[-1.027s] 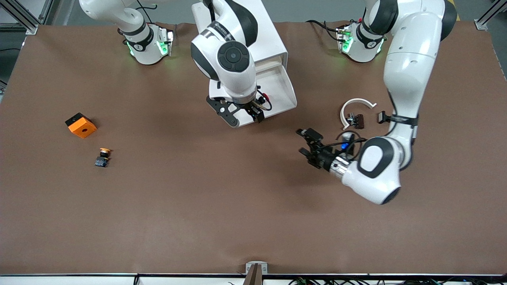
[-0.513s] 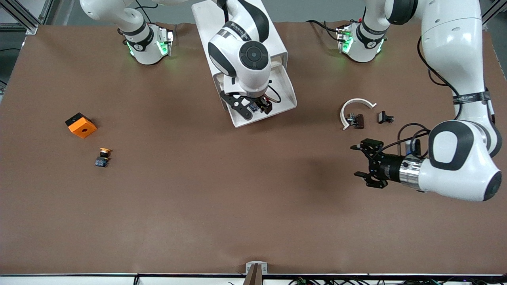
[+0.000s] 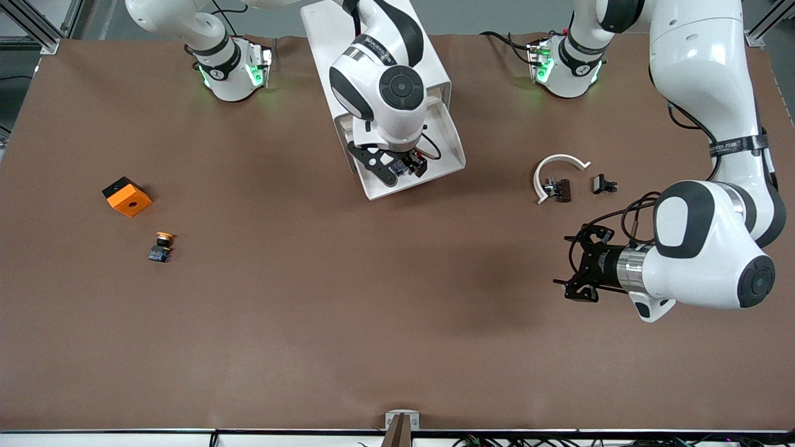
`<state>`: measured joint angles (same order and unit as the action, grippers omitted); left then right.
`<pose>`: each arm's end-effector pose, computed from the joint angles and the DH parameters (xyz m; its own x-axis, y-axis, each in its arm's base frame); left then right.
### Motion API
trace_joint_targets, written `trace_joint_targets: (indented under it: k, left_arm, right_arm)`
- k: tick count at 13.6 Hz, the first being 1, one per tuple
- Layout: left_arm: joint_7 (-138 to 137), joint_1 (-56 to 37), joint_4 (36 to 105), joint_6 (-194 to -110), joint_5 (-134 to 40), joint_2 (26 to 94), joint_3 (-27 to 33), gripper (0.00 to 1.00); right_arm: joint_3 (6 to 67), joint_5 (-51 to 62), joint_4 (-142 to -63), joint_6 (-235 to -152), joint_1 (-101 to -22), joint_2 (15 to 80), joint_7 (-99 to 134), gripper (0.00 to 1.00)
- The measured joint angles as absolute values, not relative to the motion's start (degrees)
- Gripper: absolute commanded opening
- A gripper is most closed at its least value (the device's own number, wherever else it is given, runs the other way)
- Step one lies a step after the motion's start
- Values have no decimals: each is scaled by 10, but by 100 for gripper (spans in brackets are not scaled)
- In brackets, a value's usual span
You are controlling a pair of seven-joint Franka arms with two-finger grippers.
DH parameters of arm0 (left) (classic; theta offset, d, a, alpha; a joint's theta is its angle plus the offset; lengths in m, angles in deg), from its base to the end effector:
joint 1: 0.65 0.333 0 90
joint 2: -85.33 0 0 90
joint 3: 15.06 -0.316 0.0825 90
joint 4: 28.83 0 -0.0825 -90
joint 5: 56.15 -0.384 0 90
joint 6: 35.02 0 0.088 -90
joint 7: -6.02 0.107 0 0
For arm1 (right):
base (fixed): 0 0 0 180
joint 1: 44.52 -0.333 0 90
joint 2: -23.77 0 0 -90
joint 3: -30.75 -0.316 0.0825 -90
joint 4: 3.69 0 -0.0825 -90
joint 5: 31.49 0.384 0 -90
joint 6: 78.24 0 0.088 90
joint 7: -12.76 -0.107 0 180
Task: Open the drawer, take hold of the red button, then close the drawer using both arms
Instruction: 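Grasp the red button with the right gripper while the left gripper withdraws, then lift the red button out with the right gripper while the left gripper returns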
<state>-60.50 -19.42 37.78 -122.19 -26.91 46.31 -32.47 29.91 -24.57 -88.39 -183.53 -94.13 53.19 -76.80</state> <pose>0.6984 -0.1289 0.3915 0.3473 0.8526 -0.3904 0.8915 -0.4294 -0.1446 0.4281 0.5311 0.3675 0.7372 -0.6652 -0.1183 -0.6481 -0.7457 0.1545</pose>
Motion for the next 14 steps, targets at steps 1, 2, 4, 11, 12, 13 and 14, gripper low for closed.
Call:
trace_joint_targets:
  k: [1, 2, 4, 11, 12, 13, 14]
  left_arm:
    - [-559, -194, 378, -1222, -292, 473, -325, 100]
    - [-515, -194, 378, -1222, -319, 484, -325, 100]
    - [-434, -195, 383, -1220, -362, 506, -325, 100]
    - [-321, -202, 409, -1233, -399, 529, -324, 100]
    - [-307, -205, 417, -1244, -412, 534, -324, 100]
    - [-295, -211, 431, -1259, -423, 541, -324, 100]
    - [-290, -218, 450, -1280, -430, 551, -324, 100]
  right_arm:
    - [299, -246, -884, -1837, -943, 535, -768, 100]
    - [299, -246, -884, -1839, -944, 539, -768, 100]
    - [299, -246, -885, -1845, -944, 547, -768, 100]
    - [300, -246, -885, -1854, -944, 557, -768, 65]
    - [300, -246, -885, -1854, -944, 558, -768, 57]
    - [300, -246, -885, -1854, -945, 558, -768, 52]
    - [300, -246, -885, -1855, -945, 558, -768, 50]
